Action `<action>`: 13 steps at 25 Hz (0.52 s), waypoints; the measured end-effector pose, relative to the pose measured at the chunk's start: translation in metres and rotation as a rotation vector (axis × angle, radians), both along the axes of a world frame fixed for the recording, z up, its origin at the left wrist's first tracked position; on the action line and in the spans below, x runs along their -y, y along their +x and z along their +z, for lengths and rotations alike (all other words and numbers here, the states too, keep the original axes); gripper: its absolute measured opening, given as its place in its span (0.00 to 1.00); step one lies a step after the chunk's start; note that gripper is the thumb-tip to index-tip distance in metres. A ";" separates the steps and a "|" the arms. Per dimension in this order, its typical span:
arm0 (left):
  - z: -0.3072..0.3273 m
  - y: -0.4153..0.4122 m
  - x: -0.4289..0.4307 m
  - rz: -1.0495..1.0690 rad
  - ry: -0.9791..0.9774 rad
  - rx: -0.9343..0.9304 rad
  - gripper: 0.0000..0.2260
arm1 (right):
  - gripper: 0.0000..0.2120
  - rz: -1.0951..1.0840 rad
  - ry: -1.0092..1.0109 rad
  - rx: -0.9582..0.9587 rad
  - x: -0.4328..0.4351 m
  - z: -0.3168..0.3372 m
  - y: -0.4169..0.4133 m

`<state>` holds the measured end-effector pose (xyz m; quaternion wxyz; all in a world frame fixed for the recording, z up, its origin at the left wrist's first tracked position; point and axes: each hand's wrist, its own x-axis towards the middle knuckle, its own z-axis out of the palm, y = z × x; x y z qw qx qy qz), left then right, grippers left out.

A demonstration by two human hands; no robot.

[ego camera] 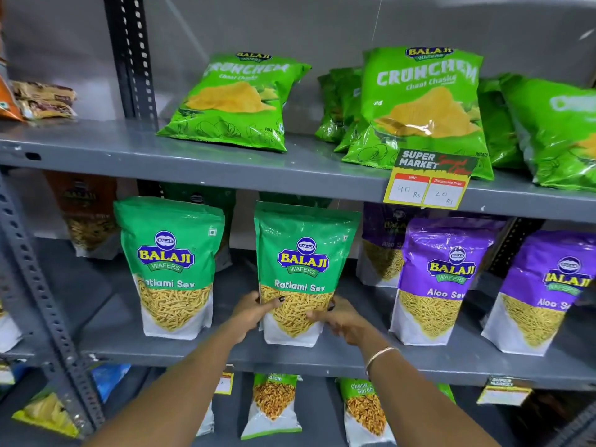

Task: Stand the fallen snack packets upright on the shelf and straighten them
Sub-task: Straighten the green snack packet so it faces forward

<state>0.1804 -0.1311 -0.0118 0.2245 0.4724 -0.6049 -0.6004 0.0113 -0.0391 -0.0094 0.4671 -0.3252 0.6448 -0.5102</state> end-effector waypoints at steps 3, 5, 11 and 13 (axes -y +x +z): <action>-0.010 -0.002 0.003 0.069 -0.061 0.035 0.17 | 0.24 -0.129 -0.034 -0.048 0.010 -0.016 0.003; -0.011 0.000 0.003 0.079 -0.083 0.055 0.16 | 0.27 -0.143 -0.027 -0.056 0.013 -0.015 0.004; -0.014 0.007 0.003 -0.016 -0.103 0.097 0.19 | 0.27 -0.130 -0.014 -0.122 0.010 -0.019 0.006; -0.010 0.011 0.005 -0.080 -0.110 0.221 0.21 | 0.28 -0.121 0.023 -0.173 0.005 -0.017 0.005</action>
